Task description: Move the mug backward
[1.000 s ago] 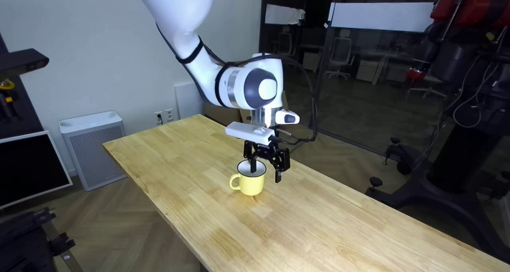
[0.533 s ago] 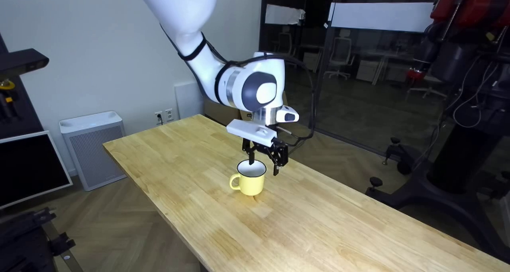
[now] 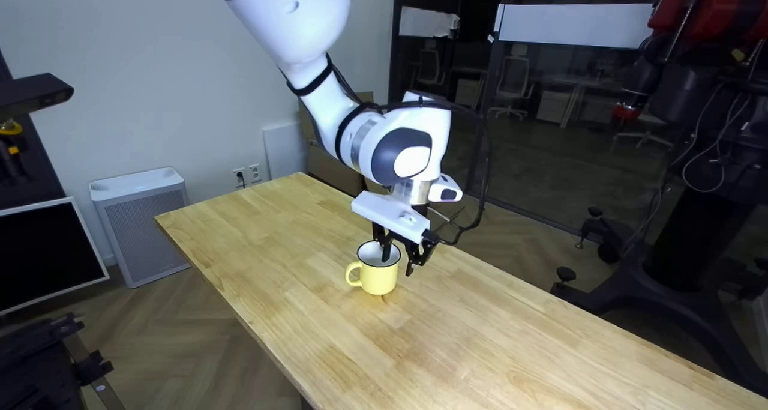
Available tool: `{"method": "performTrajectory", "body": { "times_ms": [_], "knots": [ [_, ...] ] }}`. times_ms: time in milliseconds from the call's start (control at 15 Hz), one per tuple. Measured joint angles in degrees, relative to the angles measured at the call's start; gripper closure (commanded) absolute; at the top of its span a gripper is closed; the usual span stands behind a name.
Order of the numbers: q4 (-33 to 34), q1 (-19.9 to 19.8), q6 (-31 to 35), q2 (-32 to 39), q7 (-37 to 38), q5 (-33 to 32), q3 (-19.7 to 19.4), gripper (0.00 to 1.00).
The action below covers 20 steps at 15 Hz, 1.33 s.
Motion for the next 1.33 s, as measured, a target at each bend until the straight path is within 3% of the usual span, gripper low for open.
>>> {"method": "performTrajectory", "body": {
  "times_ms": [333, 667, 733, 1000, 1067, 1333],
  "knots": [
    [0.43, -1.08, -1.32, 1.53, -1.0, 1.69, 0.27, 0.99],
    [2.37, -0.75, -8.07, 1.84, -1.01, 1.78, 0.74, 0.98],
    [2.92, -0.62, -10.88, 1.96, -1.01, 1.77, 0.74, 0.9],
    [2.94, -0.52, -11.09, 2.22, -1.04, 1.76, 0.72, 0.9],
    [2.94, -0.51, -11.08, 2.22, -1.04, 1.76, 0.72, 0.97],
    [2.94, -0.52, -11.25, 2.22, -0.95, 1.8, 0.72, 0.97]
  ]
}}
